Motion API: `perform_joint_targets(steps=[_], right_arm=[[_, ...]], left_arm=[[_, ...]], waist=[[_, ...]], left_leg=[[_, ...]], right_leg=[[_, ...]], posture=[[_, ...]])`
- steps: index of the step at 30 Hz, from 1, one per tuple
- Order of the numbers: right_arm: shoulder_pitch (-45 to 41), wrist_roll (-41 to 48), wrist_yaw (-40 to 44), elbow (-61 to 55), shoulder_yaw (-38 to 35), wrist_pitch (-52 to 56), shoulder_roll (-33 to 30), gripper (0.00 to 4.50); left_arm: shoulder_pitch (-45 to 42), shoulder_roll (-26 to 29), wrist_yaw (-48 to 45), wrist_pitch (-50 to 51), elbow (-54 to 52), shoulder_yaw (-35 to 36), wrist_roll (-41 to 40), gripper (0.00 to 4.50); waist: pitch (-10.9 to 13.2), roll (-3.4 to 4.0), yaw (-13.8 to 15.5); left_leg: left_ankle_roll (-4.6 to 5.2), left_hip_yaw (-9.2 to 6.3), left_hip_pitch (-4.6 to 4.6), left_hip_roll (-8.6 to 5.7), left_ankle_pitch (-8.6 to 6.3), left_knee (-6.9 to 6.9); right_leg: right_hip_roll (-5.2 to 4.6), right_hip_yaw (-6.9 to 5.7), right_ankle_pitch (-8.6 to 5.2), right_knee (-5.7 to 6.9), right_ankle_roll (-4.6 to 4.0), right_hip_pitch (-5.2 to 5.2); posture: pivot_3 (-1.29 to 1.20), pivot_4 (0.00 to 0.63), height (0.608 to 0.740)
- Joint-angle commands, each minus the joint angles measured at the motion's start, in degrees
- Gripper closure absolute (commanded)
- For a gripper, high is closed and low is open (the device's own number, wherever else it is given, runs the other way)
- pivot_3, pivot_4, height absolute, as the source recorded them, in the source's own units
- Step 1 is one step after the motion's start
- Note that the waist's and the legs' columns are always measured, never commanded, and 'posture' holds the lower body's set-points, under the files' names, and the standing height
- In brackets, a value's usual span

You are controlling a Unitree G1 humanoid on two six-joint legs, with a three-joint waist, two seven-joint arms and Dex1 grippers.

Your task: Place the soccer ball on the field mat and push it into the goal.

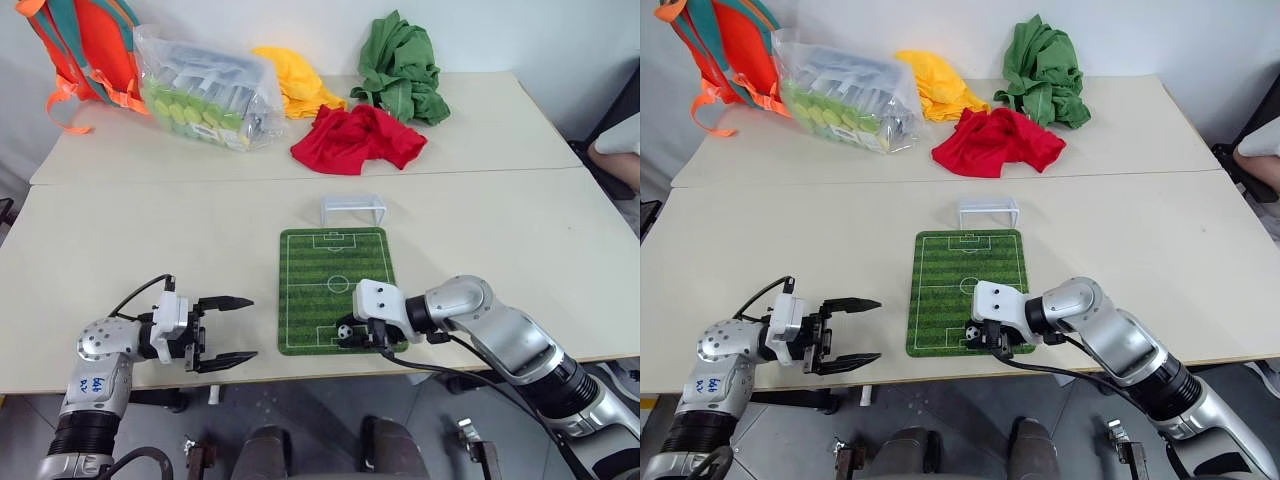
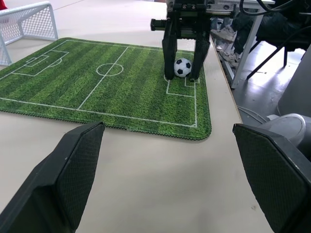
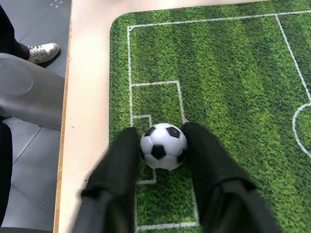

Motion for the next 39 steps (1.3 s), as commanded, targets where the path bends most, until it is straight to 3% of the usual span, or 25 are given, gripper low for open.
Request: perform_joint_targets(steps=[1,8,14,17,22,31,39], right_arm=[[-0.4,0.1,-0.1,-1.5,-1.9,0.0,0.1,2.02],[-2.0,0.1,0.4,-2.5,-3.2,0.1,-0.3,2.02],[-4.8,4.9,0.7,-8.1,-9.0,5.2,-1.7,2.02],[-3.3,8.1,1.2,-11.5,-11.3,8.6,-3.2,2.66],[2.7,8.2,-0.5,-15.1,-9.9,8.0,-3.9,4.39],[8.3,7.3,-1.4,-13.9,-5.6,4.4,-1.9,4.45],[5.4,3.7,-3.6,-1.9,-6.0,-1.7,2.5,4.45]], left_arm=[[-0.9,-0.5,0.4,-0.6,0.4,0.0,-0.3,0.00],[-1.9,-1.0,0.6,-1.0,1.3,-0.4,-0.2,0.00],[-2.6,-1.3,0.0,-1.2,2.1,-0.7,-0.4,0.00],[-3.1,-1.3,-0.6,-1.5,2.7,-0.9,-0.5,0.00],[-4.8,-1.4,-2.4,-1.5,4.1,-1.1,-1.0,0.00],[-5.2,-0.5,-4.5,-1.2,4.5,-0.8,-0.9,0.00],[-5.2,0.1,-4.9,-0.9,4.0,-0.4,-0.8,0.00]], waist=[[0.0,0.00,0.0],[0.0,0.00,0.0],[0.0,0.00,0.1],[0.0,0.00,0.2],[0.0,-0.04,0.3],[0.0,-0.04,0.1],[0.0,-0.04,0.0]], left_leg=[[0.00,0.00,0.00,0.00,0.00,0.02],[0.00,0.00,-0.01,0.00,0.00,0.08],[0.00,0.00,-0.02,0.01,0.00,0.09],[-0.01,-0.01,-0.03,0.01,-0.01,0.07],[0.01,-0.01,-0.04,0.01,-0.03,0.07],[0.01,0.03,-0.02,0.02,-0.03,0.10],[0.02,0.04,-0.02,0.03,-0.03,0.23]], right_leg=[[0.00,0.00,0.00,0.01,0.00,0.00],[0.00,0.01,0.00,0.05,0.00,0.00],[0.00,0.01,0.00,0.08,0.00,-0.03],[0.00,0.01,0.00,0.06,0.00,-0.03],[0.00,-0.01,0.00,0.02,0.00,-0.01],[0.00,0.01,0.00,0.06,-0.01,-0.02],[0.00,0.04,0.01,0.16,-0.02,-0.02]], posture=[[0.00,0.150,0.740],[0.00,0.150,0.740],[0.00,0.150,0.740],[0.00,0.150,0.740],[0.00,0.150,0.740],[0.00,0.150,0.740],[0.00,0.150,0.740]])
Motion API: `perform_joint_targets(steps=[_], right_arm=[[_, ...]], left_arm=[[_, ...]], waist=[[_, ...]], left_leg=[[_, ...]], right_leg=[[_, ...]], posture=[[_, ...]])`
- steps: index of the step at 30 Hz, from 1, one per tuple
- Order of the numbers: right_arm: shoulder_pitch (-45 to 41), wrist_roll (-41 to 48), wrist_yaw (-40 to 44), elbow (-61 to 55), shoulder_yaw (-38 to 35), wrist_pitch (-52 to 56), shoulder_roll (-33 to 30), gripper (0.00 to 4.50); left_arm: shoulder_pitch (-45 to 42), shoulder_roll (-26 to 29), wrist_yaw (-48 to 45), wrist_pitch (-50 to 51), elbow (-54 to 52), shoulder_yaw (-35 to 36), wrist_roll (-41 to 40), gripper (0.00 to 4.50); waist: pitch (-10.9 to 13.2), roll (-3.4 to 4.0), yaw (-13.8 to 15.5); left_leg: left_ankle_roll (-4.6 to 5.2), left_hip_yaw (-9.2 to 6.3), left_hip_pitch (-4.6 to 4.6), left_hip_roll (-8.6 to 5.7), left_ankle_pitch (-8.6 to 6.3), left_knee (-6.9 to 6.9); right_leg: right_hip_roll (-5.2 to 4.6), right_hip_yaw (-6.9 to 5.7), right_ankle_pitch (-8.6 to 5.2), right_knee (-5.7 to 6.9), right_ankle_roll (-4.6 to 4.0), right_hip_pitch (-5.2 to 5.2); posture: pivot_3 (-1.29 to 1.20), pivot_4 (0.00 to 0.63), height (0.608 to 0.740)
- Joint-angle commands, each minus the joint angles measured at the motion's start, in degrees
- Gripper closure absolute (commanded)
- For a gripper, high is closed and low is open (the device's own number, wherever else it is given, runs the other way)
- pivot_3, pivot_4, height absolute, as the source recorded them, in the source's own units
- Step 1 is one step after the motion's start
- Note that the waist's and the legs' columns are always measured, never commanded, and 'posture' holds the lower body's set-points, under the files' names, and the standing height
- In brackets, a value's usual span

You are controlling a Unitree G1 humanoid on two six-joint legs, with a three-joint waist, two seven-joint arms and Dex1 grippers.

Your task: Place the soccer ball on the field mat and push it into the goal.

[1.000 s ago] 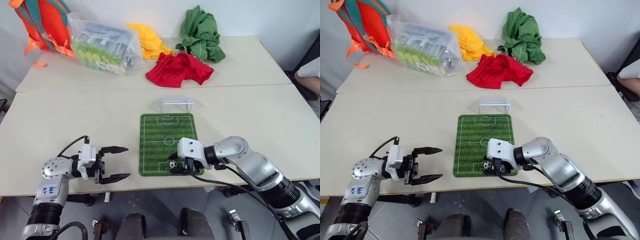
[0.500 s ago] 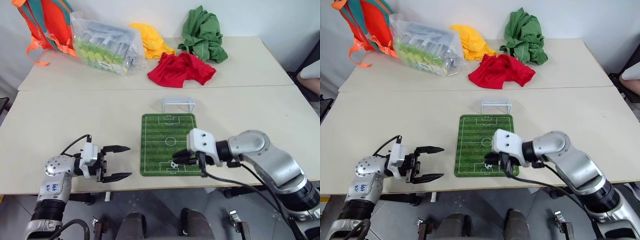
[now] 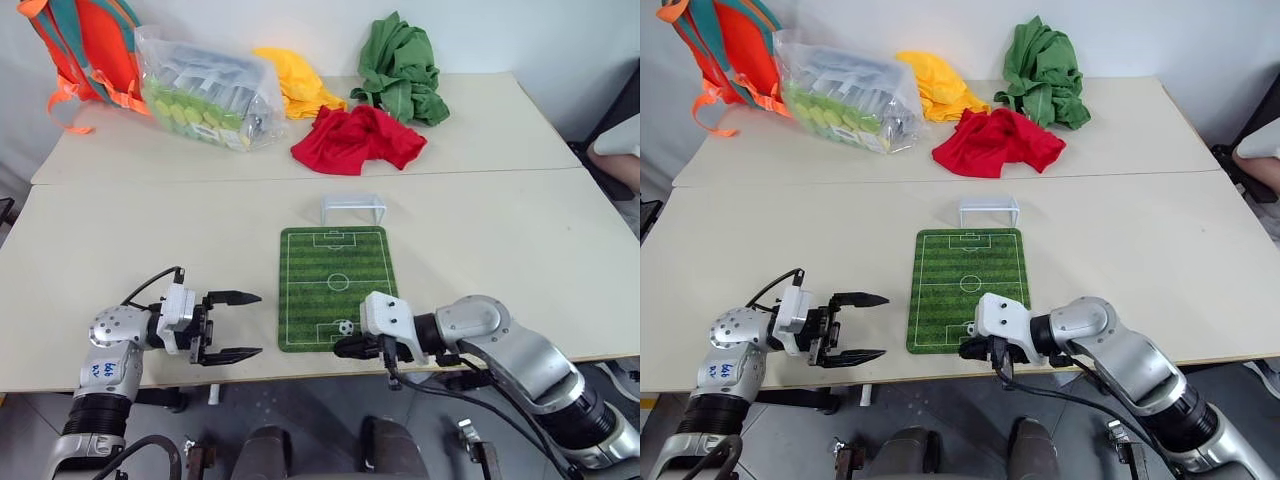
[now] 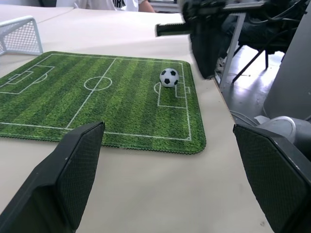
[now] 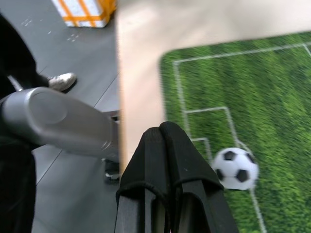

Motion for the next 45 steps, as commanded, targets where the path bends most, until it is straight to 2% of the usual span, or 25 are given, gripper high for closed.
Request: perform_joint_targets(steps=[1,4,7,13,21,25,28,34,39,45], right_arm=[[-3.0,-1.9,-1.5,5.7,-1.9,-3.6,1.6,4.45],[-6.2,-4.9,-3.9,12.9,-3.9,-7.4,2.4,4.45],[-11.6,-5.2,-9.2,19.0,-9.7,-8.3,4.4,4.45],[-15.5,-3.5,-10.9,18.1,-16.0,-6.8,4.5,4.45],[-8.5,0.8,-5.9,16.1,-23.5,-6.1,-2.1,4.45],[-1.4,3.3,1.7,20.0,-28.6,-11.7,-7.7,4.45],[4.1,6.9,10.8,24.7,-33.0,-17.8,-11.0,3.88],[5.6,7.4,19.7,36.5,-35.6,-27.3,-13.8,1.81],[4.5,5.9,22.7,46.0,-36.9,-32.8,-16.0,0.04],[1.2,5.6,21.4,54.3,-37.9,-38.1,-16.2,0.04]], left_arm=[[-0.4,1.0,-0.3,-0.1,-0.3,0.7,-0.7,0.00],[-1.8,0.7,-0.1,-0.7,1.0,0.5,-0.2,0.00],[-4.1,0.2,0.4,-1.7,2.9,0.5,0.3,0.00],[-7.1,-0.4,1.1,-3.0,6.6,0.3,1.0,0.00],[-11.3,-2.2,9.6,-0.6,11.0,1.8,2.3,0.00],[-13.1,-2.2,14.3,0.7,13.2,3.7,2.3,0.00],[-13.8,-1.7,18.1,2.0,14.2,4.9,2.9,0.00],[-13.7,-0.6,16.1,5.9,14.9,7.0,0.4,0.00],[-13.2,2.3,13.3,6.8,17.4,8.9,0.0,0.00],[-14.2,3.9,12.6,7.1,19.3,9.6,0.6,0.00]], waist=[[0.0,0.00,0.0],[0.0,0.00,0.0],[0.0,0.00,0.0],[0.0,0.01,0.0],[0.0,-0.02,0.2],[0.0,-0.04,0.1],[0.0,-0.05,0.2],[0.0,-0.08,-0.3],[0.1,-0.08,-0.1],[0.1,-0.08,0.0]], left_leg=[[0.00,0.01,0.00,0.00,0.00,0.01],[0.00,0.01,0.00,0.00,0.00,0.04],[0.00,0.02,-0.01,0.00,0.00,0.07],[-0.01,0.03,-0.03,0.00,0.00,-0.03],[0.03,0.05,-0.07,-0.02,-0.02,-0.07],[0.03,0.08,-0.05,-0.01,-0.02,-0.08],[0.03,0.09,-0.04,-0.01,-0.02,-0.12],[0.03,0.33,0.12,0.02,-0.02,-0.11],[0.02,0.36,0.16,0.03,-0.02,-0.02],[0.02,0.37,0.16,0.03,-0.02,0.04]], right_leg=[[0.00,0.01,0.00,0.00,0.00,-0.01],[0.00,0.02,0.00,0.06,0.00,-0.02],[0.00,0.02,0.00,0.08,0.00,-0.03],[0.00,-0.02,0.00,0.09,0.00,-0.08],[-0.02,-0.07,0.01,-0.05,0.01,-0.06],[-0.02,-0.07,0.01,-0.04,0.01,-0.06],[-0.02,-0.07,0.01,-0.07,0.01,-0.05],[-0.02,0.03,0.03,-0.09,0.04,-0.02],[-0.03,0.08,0.03,0.02,0.03,-0.01],[-0.03,0.09,0.03,0.04,0.03,0.00]], posture=[[0.00,0.150,0.740],[0.00,0.150,0.740],[0.00,0.150,0.740],[0.00,0.150,0.740],[0.00,0.150,0.740],[0.00,0.150,0.740],[0.00,0.150,0.740],[0.00,0.150,0.740],[0.00,0.150,0.740],[0.00,0.150,0.740]])
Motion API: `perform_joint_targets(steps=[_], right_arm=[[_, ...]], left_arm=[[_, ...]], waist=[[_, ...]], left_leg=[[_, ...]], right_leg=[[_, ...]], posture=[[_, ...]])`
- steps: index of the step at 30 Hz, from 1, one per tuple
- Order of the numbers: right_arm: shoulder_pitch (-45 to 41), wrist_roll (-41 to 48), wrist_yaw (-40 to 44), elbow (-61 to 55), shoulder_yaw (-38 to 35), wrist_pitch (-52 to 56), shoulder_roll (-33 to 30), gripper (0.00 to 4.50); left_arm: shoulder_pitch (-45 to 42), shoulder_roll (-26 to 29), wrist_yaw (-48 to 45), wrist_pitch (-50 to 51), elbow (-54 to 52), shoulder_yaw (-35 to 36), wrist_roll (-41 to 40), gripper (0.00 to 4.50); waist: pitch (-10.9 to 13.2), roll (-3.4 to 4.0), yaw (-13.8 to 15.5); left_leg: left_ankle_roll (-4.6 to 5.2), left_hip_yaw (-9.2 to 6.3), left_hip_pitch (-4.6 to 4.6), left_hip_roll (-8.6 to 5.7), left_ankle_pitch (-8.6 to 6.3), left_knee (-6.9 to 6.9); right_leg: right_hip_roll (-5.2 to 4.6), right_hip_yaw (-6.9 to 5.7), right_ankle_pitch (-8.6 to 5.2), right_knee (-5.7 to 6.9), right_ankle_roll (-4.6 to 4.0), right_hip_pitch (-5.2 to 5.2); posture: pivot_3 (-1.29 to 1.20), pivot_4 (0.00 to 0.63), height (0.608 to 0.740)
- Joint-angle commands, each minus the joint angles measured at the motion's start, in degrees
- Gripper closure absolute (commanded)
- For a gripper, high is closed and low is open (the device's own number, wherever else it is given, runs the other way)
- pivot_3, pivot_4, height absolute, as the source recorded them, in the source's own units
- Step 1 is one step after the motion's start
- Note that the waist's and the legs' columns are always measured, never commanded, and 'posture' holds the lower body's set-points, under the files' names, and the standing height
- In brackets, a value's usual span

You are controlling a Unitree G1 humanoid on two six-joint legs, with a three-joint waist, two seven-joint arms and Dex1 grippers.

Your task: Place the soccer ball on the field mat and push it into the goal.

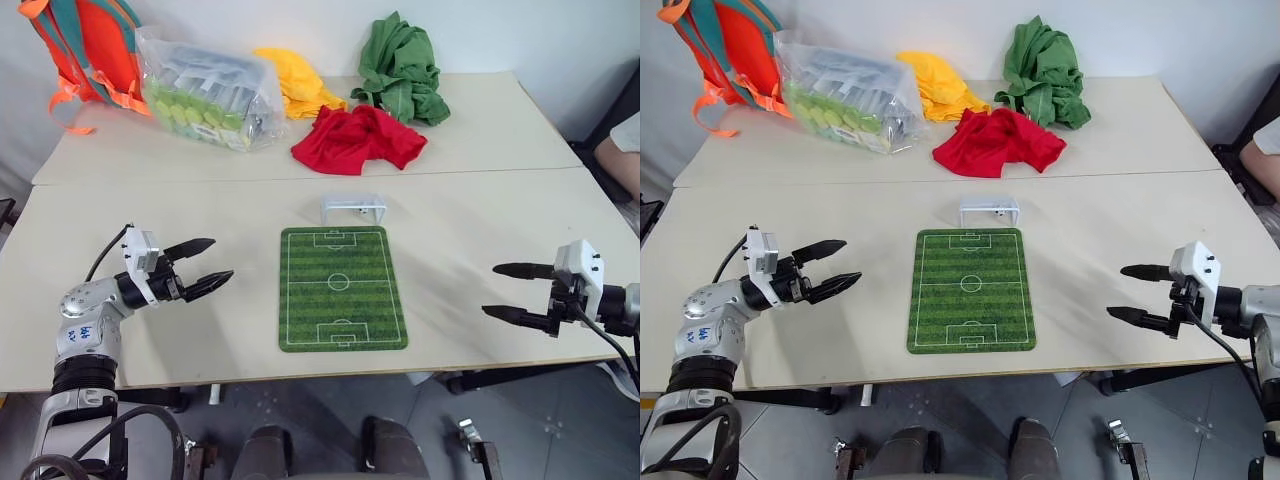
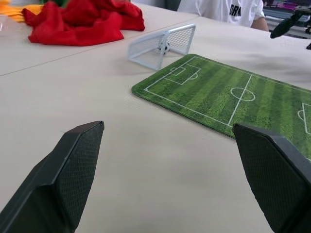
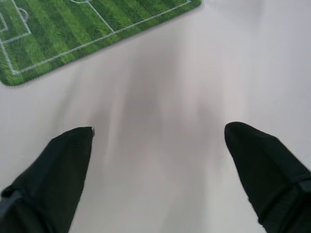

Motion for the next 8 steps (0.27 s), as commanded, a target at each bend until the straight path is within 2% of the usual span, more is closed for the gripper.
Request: perform_joint_targets(steps=[1,8], right_arm=[[-1.4,0.1,-0.9,3.1,-3.0,-2.7,-1.2,0.04],[-0.4,0.0,-2.7,4.4,-4.2,-4.2,-1.1,0.04]], left_arm=[[-1.2,1.8,-0.5,0.7,-0.4,1.6,-0.8,0.00],[-2.1,2.5,-1.2,-0.1,0.1,2.2,-0.8,0.00]], waist=[[0.0,-0.01,0.1],[0.0,0.00,0.0]], left_leg=[[0.00,-0.01,0.00,0.00,0.00,0.00],[0.00,-0.01,0.00,0.00,0.00,0.00]], right_leg=[[0.00,0.00,0.00,0.01,0.00,0.00],[0.00,0.00,0.00,0.02,0.00,0.00]], posture=[[0.00,0.150,0.740],[0.00,0.150,0.740]])
